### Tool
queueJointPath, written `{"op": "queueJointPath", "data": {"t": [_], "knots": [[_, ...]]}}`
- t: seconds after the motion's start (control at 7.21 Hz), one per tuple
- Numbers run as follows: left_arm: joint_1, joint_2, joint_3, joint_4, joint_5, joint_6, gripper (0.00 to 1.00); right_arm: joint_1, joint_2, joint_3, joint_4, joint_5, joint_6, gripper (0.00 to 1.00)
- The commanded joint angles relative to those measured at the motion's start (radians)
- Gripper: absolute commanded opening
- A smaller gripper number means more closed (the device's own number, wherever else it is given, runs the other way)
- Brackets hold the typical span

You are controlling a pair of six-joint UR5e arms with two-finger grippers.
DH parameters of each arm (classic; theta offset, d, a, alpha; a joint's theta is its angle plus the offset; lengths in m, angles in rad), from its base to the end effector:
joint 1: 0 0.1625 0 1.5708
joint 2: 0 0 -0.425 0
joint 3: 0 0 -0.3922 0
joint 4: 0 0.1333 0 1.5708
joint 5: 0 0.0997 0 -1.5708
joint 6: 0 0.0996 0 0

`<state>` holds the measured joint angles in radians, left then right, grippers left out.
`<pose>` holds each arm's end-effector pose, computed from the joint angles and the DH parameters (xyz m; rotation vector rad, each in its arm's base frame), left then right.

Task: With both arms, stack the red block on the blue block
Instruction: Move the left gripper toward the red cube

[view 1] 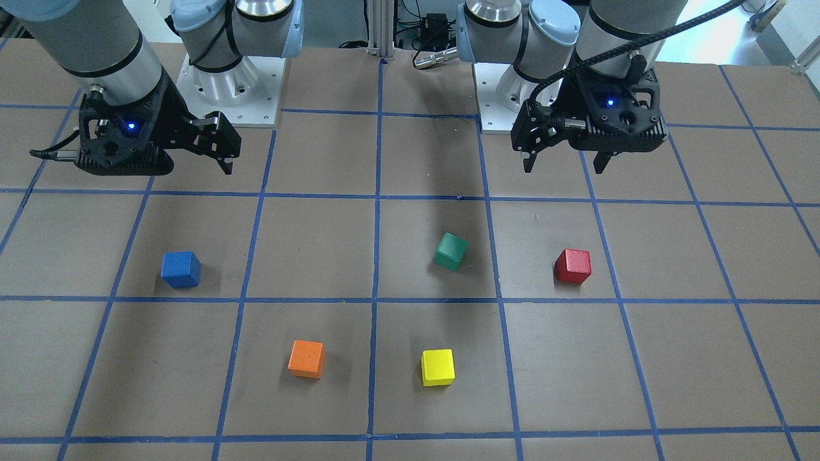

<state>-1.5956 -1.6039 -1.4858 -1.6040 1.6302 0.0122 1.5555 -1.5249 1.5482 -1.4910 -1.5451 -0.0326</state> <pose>-0.1399 -0.5040 0.5101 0.0562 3.0817 -0.0294 0.1282 -0.5025 0.4686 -0.0248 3.1093 0.1594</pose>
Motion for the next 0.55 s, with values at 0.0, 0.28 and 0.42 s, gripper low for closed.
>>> {"op": "queueJointPath", "data": {"t": [0.0,0.28,0.42], "knots": [[0.002,-0.008,0.01,-0.008,-0.028,0.0,1.0,-0.002,-0.001,0.01,0.0,-0.001,0.002,1.0],[0.003,-0.005,0.007,-0.008,-0.03,0.0,1.0,-0.002,0.0,0.012,0.0,-0.001,0.002,1.0],[0.003,-0.002,0.007,-0.008,-0.032,0.0,1.0,-0.003,0.0,0.012,0.0,-0.01,0.002,1.0]]}}
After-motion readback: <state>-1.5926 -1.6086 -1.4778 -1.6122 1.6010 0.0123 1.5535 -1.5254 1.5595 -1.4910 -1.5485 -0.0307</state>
